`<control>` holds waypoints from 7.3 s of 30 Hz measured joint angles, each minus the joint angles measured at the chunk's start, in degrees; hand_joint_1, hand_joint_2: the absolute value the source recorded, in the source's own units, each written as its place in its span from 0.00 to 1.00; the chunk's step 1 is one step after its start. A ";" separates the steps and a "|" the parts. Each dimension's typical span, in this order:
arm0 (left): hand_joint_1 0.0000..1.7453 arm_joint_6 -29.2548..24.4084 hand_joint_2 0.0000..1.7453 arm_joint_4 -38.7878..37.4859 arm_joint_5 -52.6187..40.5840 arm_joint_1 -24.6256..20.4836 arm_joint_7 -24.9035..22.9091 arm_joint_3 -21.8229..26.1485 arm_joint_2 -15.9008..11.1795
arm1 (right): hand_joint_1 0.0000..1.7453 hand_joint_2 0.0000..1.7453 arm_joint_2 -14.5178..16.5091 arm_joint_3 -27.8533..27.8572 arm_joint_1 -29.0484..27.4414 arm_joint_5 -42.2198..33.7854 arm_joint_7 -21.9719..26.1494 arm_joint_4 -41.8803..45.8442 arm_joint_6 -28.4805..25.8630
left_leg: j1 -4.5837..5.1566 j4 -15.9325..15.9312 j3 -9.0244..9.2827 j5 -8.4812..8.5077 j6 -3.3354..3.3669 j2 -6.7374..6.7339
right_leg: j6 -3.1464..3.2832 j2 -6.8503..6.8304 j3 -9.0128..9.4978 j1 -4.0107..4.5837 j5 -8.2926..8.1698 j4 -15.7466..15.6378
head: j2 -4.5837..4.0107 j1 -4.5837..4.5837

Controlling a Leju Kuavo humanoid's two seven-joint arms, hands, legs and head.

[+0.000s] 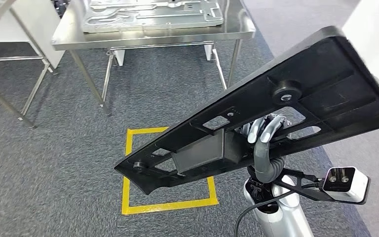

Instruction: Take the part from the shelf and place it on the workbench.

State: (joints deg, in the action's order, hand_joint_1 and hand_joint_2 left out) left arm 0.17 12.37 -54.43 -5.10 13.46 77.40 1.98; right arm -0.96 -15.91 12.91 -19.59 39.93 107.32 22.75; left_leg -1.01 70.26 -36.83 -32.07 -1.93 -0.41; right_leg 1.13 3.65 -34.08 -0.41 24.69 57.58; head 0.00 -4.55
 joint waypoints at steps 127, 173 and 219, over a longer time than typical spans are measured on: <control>0.00 1.48 1.00 0.02 -0.57 0.64 1.51 -0.22 -0.13 | 1.00 1.00 -0.79 -0.08 -0.49 5.65 -0.02 0.14 -5.44 | 0.37 -6.77 -1.57 3.03 1.18 0.64 | -0.19 -3.25 8.23 0.12 6.42 -1.00 | 0.00 0.16; 0.00 2.61 1.00 -0.01 -0.22 -0.31 2.88 -0.04 0.07 | 1.00 1.00 -5.67 7.33 26.38 46.91 -15.66 -22.32 -35.94 | 0.80 -10.59 0.89 7.71 3.59 1.04 | -1.90 -3.32 -1.69 0.26 2.73 5.92 | 0.00 0.26; 0.00 4.21 0.00 -0.02 -2.91 -1.83 7.18 -4.55 0.21 | 0.00 0.00 13.83 -19.09 39.35 83.90 -25.36 -87.96 -37.19 | -0.42 -8.47 1.54 6.00 -0.08 0.71 | -0.03 -3.35 -0.51 0.19 -0.43 0.29 | 0.00 0.23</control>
State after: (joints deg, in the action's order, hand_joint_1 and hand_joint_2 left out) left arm 4.38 12.35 -57.34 -6.93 20.65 72.85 2.19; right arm 12.87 -35.00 52.26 64.30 14.56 19.35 -14.44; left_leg -1.43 61.79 -35.29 -26.07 -2.01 0.30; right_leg 1.10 0.30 -34.58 -0.22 24.26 57.87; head 0.00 -4.32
